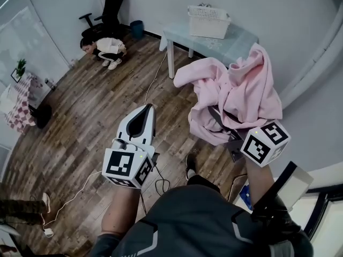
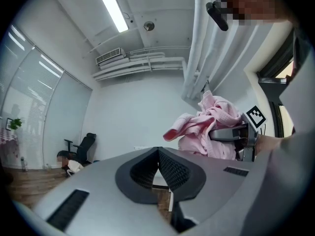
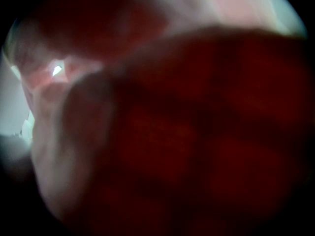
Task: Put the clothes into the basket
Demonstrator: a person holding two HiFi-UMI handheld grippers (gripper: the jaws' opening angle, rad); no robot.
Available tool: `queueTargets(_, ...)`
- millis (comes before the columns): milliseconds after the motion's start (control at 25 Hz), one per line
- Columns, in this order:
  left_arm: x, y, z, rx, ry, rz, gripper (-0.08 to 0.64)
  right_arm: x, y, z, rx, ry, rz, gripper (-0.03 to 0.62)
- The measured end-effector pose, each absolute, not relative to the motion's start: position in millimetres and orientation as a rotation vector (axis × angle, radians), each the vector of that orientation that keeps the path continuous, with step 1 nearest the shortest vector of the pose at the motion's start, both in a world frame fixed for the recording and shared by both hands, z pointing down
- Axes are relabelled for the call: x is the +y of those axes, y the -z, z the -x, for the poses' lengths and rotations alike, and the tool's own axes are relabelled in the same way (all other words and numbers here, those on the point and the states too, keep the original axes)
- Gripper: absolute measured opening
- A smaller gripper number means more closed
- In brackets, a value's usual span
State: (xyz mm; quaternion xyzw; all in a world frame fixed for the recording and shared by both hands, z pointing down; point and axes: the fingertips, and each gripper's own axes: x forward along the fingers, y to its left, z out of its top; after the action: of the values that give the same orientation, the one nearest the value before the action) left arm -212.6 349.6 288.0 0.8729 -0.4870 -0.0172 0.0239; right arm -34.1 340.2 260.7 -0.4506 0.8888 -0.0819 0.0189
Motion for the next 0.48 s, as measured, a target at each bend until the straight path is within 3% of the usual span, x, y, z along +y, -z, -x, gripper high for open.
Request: queueTargets(480,288,-269,194,-1.478,0.086,-2.756,0.009,284,-260,12,2.693,0.209,1.394,0.403)
